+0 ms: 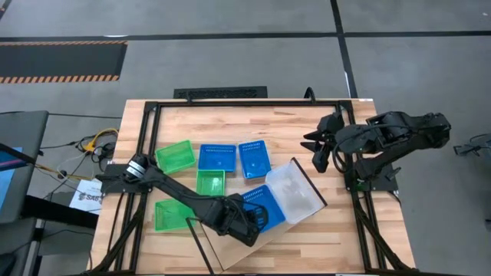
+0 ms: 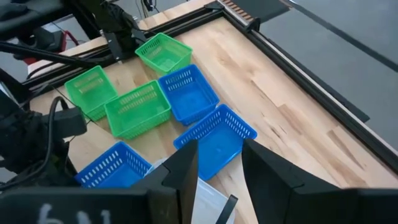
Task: Stack baskets on shelf by color
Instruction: Put the right blue basket on the shelf
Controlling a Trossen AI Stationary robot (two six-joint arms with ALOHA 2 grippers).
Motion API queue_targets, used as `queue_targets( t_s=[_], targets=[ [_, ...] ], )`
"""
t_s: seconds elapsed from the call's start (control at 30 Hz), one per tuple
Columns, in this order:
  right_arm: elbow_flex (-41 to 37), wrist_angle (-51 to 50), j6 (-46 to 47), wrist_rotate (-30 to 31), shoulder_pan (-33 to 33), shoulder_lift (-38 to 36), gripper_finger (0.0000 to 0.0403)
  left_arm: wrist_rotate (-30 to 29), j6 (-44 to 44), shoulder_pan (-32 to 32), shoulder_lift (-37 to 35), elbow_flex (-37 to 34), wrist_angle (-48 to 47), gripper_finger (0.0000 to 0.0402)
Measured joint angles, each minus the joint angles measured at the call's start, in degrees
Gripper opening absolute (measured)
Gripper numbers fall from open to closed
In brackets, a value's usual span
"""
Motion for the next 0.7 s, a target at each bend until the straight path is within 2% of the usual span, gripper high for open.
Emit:
queue_targets(
  t_s=[0.4, 0.6, 0.7],
  targets=[
    [0.0, -0.4, 0.0, 0.0, 0.0, 0.0, 0.0143, 0.1, -1.5, -1.0, 0.0, 0.0, -2.0, 0.0075],
    [0.0, -1.6, 0.0, 0.0, 0.0, 0.0, 0.0147, -0.1, -0.4, -0.8, -0.1, 0.0, -1.4, 0.0128],
    [0.0, -3.5, 2.1, -0.1, 0.0, 0.0, 0.0147, 1.7, 0.7, -0.8, -0.1, 0.0, -0.8, 0.0162]
  ],
)
